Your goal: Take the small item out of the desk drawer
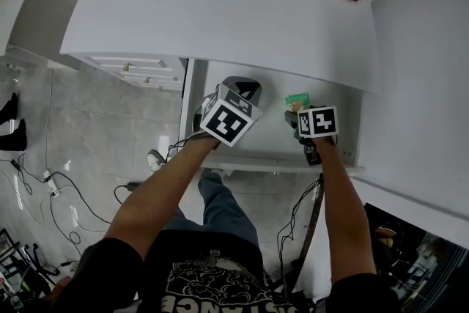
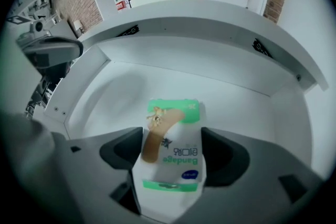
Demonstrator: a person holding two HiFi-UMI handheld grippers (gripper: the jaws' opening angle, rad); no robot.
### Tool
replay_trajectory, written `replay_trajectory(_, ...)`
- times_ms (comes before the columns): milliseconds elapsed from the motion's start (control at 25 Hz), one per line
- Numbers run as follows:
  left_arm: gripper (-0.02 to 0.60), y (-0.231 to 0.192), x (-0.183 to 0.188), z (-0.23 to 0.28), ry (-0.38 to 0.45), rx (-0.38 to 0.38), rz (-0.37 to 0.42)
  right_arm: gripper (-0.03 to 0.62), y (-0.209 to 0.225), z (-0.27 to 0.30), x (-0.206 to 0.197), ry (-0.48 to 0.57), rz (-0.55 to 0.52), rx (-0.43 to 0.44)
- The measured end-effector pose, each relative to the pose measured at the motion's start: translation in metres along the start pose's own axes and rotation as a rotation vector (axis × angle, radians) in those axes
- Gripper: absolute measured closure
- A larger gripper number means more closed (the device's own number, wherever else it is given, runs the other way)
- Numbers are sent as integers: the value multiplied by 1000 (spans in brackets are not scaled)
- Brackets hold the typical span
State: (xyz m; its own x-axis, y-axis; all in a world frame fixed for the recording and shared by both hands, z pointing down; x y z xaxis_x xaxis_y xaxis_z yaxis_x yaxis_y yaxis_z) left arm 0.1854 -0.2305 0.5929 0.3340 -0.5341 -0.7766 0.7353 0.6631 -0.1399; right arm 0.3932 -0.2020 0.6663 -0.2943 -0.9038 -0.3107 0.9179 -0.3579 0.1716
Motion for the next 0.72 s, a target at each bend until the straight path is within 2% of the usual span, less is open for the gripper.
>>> replay_trajectory(400,577,0,19,-30,4,-3,16,246,-21,-37,10,81,28,3)
replay_trajectory(720,577,-6,51,-67,55,6,51,246,-41,-86,29,169,36,-20)
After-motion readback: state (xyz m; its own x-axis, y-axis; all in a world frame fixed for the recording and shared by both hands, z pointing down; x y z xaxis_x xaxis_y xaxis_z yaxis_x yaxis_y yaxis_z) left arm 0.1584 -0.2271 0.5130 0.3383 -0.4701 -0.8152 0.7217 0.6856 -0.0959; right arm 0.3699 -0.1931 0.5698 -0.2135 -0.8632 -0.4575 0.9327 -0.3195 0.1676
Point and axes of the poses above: the fingertips, and each gripper's own axes: z forward along the fingers, y to its right, x out of its top, the point moved 7 cm from there along -z, backward along the fingers, and after that the axes turned 8 degrees about x, right-handed, at the moved point
